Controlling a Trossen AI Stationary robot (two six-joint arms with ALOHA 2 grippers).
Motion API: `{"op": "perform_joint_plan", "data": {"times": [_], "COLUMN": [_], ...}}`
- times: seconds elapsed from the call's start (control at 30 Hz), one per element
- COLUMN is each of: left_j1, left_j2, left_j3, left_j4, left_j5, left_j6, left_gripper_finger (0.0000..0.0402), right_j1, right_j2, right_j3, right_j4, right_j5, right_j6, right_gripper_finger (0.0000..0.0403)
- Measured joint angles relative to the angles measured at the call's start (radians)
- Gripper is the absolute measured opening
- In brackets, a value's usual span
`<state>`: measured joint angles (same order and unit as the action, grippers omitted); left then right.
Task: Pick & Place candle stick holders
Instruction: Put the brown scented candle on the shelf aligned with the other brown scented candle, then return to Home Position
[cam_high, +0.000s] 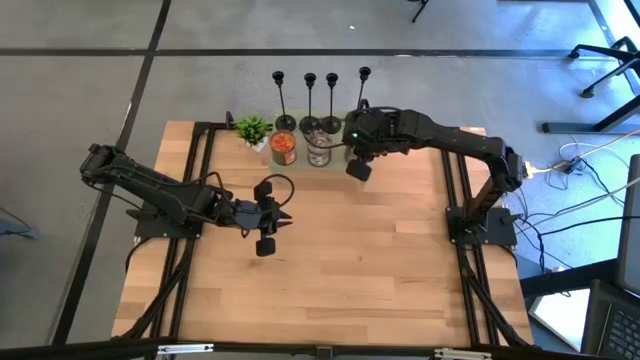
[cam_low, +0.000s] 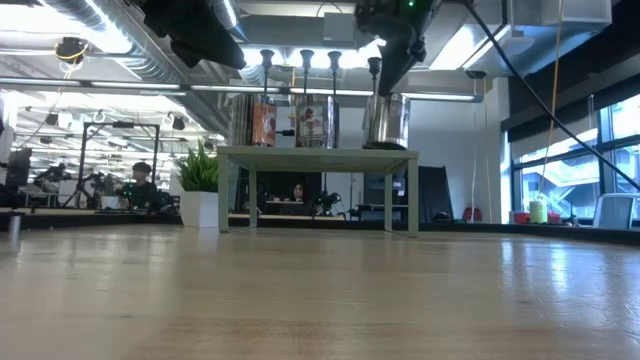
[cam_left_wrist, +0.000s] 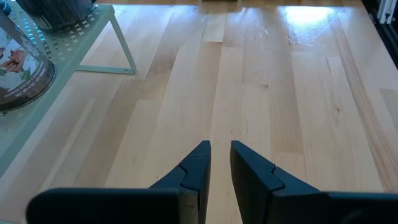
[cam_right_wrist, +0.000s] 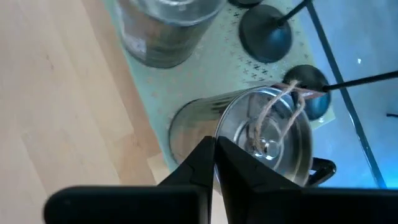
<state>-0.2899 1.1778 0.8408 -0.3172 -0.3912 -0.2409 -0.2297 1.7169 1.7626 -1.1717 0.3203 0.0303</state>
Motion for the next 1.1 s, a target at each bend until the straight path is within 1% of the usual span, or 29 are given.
{"op": "perform_joint_plan", "data": {"times": [0.37, 0.6, 0.77, 0.97, 1.03, 1.1], "left_j1": [0.000, 0.000, 0.000, 0.000, 0.000, 0.000], "left_j2": [0.000, 0.000, 0.000, 0.000, 0.000, 0.000], "left_j3": [0.000, 0.000, 0.000, 0.000, 0.000, 0.000], "left_j4": [0.000, 0.000, 0.000, 0.000, 0.000, 0.000], "left_j5": [0.000, 0.000, 0.000, 0.000, 0.000, 0.000], "left_j6": [0.000, 0.000, 0.000, 0.000, 0.000, 0.000], "left_gripper_finger": [0.0058, 0.0058, 0.0058, 0.0058, 0.0058, 0.0058], "right_j1": [-0.008, -0.003, 0.017, 0.065, 0.083, 0.101], "right_j2": [0.034, 0.034, 0.030, -0.004, -0.020, -0.038], "right_j3": [0.000, 0.000, 0.000, 0.000, 0.000, 0.000], "right_j4": [0.011, 0.010, 0.002, -0.007, -0.008, -0.008], "right_j5": [-0.007, -0.012, -0.015, -0.015, 0.010, 0.059], "right_j6": [-0.024, -0.023, -0.021, -0.020, -0.020, -0.020], "right_gripper_finger": [0.0043, 0.0077, 0.0100, 0.0105, 0.0105, 0.0106]}}
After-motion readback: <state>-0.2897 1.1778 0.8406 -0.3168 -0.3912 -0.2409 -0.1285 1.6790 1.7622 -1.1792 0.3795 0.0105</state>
